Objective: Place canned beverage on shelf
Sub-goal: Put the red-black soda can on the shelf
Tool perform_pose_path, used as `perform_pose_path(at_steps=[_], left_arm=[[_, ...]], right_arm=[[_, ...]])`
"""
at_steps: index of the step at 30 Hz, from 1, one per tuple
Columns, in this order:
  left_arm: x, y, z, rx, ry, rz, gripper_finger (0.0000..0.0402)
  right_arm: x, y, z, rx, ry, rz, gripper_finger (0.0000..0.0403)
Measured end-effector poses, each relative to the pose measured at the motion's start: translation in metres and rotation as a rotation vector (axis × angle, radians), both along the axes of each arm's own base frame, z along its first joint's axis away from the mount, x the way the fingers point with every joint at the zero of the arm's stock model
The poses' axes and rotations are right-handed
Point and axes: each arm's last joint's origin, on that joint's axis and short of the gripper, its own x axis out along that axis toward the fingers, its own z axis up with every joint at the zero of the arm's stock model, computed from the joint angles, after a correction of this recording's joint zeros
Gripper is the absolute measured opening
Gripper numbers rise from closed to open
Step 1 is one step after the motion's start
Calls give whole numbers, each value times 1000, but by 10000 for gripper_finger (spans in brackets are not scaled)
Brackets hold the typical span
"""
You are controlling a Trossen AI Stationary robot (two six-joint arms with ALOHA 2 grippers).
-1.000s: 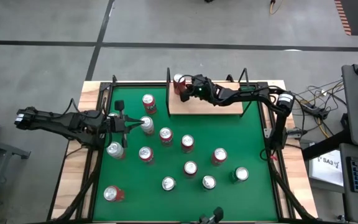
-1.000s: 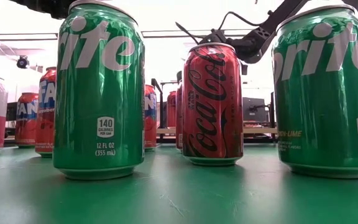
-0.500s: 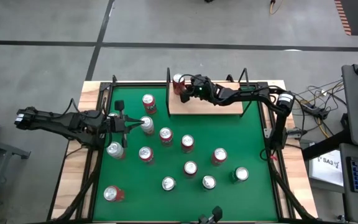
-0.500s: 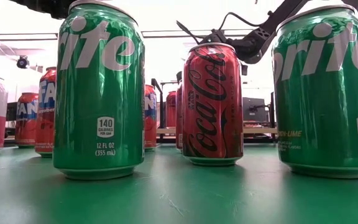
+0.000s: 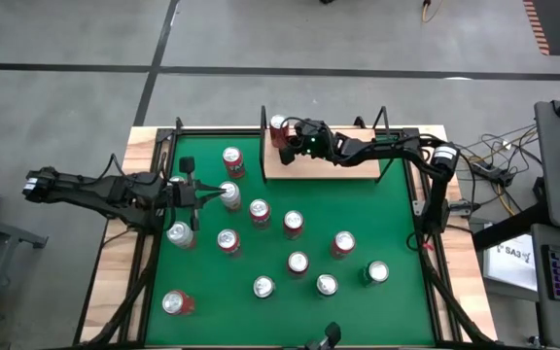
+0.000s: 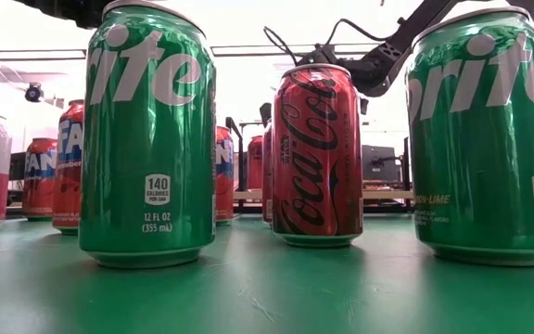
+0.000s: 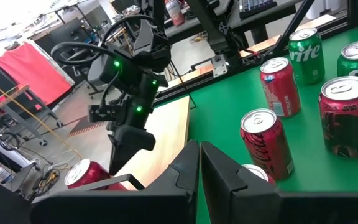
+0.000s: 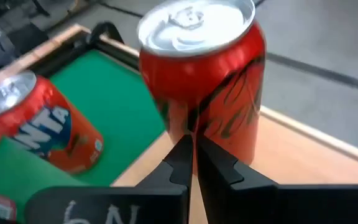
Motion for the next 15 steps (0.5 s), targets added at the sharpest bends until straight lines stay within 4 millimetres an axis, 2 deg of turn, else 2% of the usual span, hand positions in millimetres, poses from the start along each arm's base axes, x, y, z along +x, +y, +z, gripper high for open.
perform_pose_path(at_steps=[15], left_arm=[[0, 0, 0, 9, 3, -1, 0]], right_arm=[[-3, -6, 0, -14, 2, -14, 12]])
